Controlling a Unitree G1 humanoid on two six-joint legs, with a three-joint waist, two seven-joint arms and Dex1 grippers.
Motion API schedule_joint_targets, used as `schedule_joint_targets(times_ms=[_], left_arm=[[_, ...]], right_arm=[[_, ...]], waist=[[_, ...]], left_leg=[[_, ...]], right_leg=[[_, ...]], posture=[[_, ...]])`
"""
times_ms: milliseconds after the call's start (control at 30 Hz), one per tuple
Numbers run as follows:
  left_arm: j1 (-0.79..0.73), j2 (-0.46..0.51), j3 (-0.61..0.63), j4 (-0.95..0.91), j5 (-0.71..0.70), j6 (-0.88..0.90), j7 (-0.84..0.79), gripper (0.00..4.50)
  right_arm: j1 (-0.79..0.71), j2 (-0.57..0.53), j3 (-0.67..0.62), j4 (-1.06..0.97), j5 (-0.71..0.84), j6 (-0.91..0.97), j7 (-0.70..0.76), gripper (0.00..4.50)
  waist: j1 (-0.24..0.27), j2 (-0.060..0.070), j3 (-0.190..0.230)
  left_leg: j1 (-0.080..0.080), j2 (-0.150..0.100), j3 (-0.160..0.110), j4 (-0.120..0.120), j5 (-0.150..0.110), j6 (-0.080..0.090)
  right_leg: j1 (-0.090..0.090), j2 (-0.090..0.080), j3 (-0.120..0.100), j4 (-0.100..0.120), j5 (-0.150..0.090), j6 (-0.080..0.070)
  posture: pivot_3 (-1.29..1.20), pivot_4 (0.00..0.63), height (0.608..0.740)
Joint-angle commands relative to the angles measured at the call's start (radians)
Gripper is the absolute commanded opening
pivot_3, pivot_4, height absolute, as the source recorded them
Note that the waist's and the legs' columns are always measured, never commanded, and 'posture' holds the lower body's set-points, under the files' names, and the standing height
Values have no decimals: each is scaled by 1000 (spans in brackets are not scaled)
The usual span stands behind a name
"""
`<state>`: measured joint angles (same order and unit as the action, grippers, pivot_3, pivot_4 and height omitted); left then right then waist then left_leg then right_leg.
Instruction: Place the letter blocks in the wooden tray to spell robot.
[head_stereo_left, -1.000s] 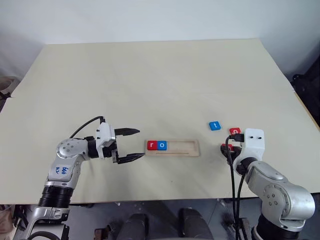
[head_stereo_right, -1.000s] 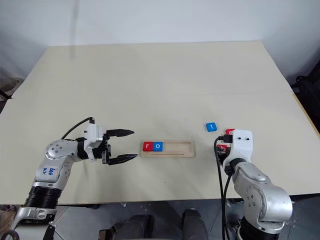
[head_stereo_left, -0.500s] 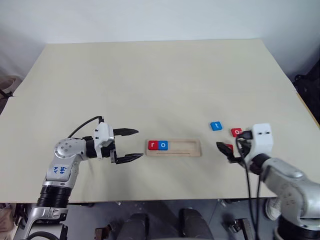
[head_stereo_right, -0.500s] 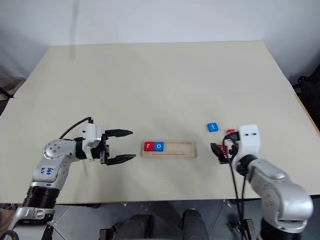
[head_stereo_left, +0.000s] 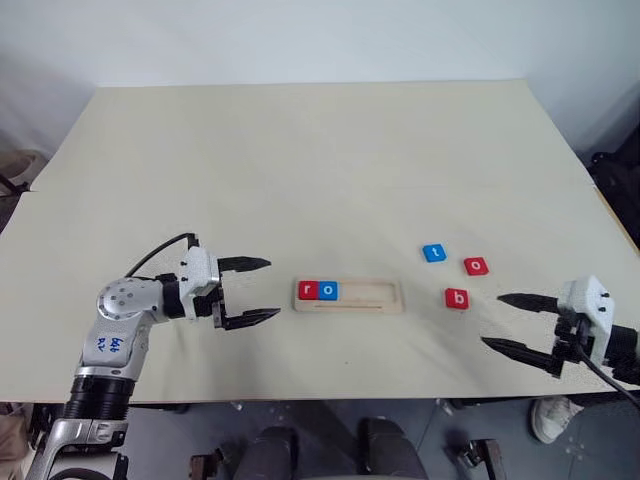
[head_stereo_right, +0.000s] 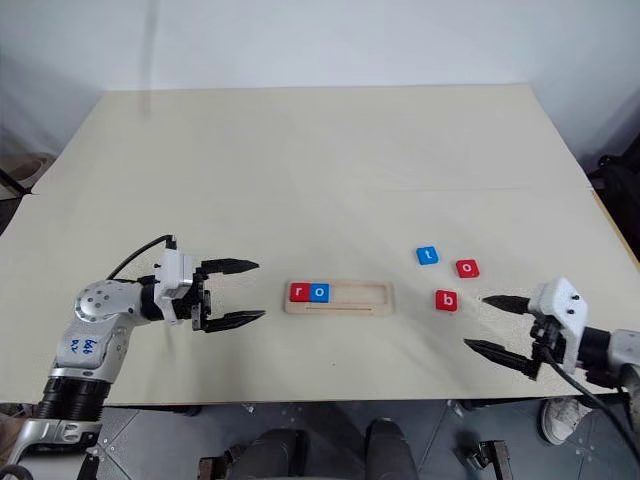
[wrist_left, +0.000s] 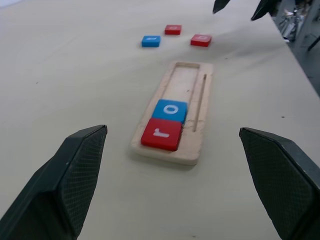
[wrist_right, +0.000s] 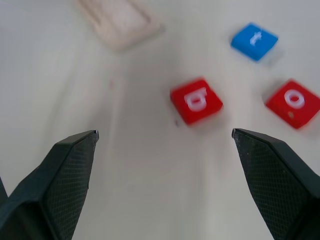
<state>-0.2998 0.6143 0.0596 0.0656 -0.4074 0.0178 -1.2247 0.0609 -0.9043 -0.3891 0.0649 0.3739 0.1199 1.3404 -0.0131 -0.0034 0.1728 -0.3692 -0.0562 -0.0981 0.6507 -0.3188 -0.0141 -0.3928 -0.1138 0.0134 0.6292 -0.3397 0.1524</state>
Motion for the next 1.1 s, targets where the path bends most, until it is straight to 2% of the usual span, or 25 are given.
schedule_joint_targets(times_ms=[33, 300, 533, 833, 933, 1100], left_arm=[[17, 25, 25, -66, -55, 44, -14, 4500], [37, 31, 45, -103, -79, 7, -26, 4500], [33, 9, 16, -163, -89, 20, -8, 4500], [65, 10, 16, -212, -91, 50, 29, 4500], [69, 11, 18, -214, -90, 49, 40, 4500], [70, 6, 17, -215, -89, 48, 59, 4500]], right_arm=[[-68, -31, 15, 101, -5, -95, 47, 4474], [-219, -49, 134, 164, 2, -59, 116, 4474], [-402, -39, 298, 249, -75, -40, 143, 4474], [-485, -15, 395, 365, -141, -90, 140, 4474], [-513, -7, 410, 411, -164, -107, 123, 3925], [-550, 11, 426, 458, -196, -134, 95, 2290]], waist=[[1, 0, 0], [12, 0, 0], [13, 0, 0], [12, 1, 0], [10, 1, 0], [11, 1, 0]], left_leg=[[0, 0, 0, 0, 0, 0], [-1, 0, -1, 1, 0, 0], [-2, 0, -1, 2, 0, 0], [-3, -1, -2, 3, 0, -1], [-2, 0, -2, 3, 0, -1], [-2, 0, -2, 3, 0, -1]], right_leg=[[0, 0, 0, 0, 0, 0], [0, -1, -1, -1, 0, 0], [0, -1, -2, -1, 0, 0], [0, -2, -4, -1, 0, 0], [0, -1, -4, -1, 0, 0], [0, -1, -4, -1, 0, 0]], posture=[[0, 150, 740], [0, 150, 740], [0, 150, 740], [0, 150, 740], [0, 150, 740], [0, 150, 740]])
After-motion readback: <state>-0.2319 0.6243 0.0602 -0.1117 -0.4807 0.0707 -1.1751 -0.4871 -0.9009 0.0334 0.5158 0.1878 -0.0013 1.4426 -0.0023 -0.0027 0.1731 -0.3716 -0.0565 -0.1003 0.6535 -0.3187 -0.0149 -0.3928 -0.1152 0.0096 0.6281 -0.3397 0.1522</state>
